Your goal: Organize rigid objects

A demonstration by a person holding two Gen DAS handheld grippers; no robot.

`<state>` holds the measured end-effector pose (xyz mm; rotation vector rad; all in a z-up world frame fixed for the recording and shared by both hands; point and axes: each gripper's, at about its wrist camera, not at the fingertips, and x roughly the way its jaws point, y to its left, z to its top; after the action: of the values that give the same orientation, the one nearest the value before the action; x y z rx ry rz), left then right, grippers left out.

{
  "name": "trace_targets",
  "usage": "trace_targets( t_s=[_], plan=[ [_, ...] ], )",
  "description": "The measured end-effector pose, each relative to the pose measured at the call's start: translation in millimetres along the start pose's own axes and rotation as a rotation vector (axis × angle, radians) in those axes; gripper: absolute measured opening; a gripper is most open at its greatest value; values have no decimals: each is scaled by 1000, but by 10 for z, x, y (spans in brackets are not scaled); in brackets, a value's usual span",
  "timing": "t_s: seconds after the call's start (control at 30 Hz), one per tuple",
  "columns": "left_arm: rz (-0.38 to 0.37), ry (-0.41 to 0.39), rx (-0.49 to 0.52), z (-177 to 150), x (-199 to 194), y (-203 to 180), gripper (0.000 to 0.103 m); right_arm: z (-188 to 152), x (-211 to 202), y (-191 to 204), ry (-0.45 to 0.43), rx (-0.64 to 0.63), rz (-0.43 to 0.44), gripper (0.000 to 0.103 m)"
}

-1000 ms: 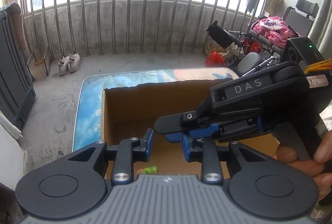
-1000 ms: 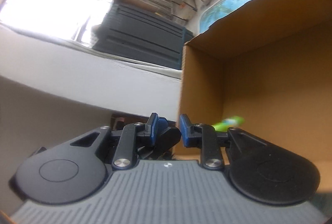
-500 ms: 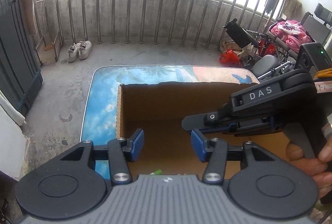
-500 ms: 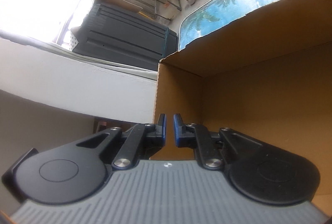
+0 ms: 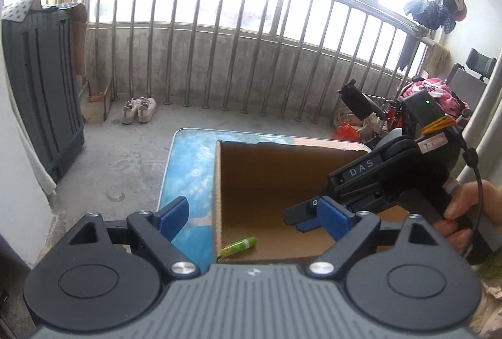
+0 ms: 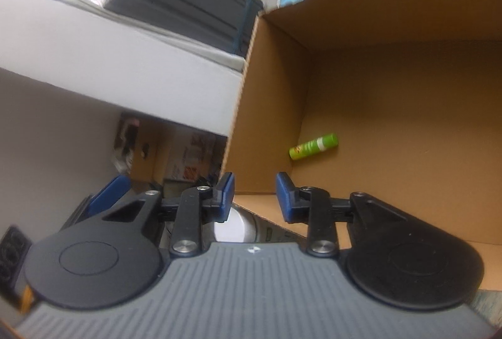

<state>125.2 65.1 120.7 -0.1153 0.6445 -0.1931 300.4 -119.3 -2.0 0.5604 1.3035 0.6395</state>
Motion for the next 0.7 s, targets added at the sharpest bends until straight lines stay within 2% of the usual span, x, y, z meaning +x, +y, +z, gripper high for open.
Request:
trace_targets(
  t_s=[0.2,0.4,0.7],
  plan=[
    [90,4,-64,-406,-226,290,90,191,515,-151,125,114,-82,30],
    [87,16,-142,-627,-344,539,90,322,915,-291,205,179,-170,31],
    [94,-11,-146,-755,-316,650,90,410,1106,-322,190,220,-233,31]
  ],
)
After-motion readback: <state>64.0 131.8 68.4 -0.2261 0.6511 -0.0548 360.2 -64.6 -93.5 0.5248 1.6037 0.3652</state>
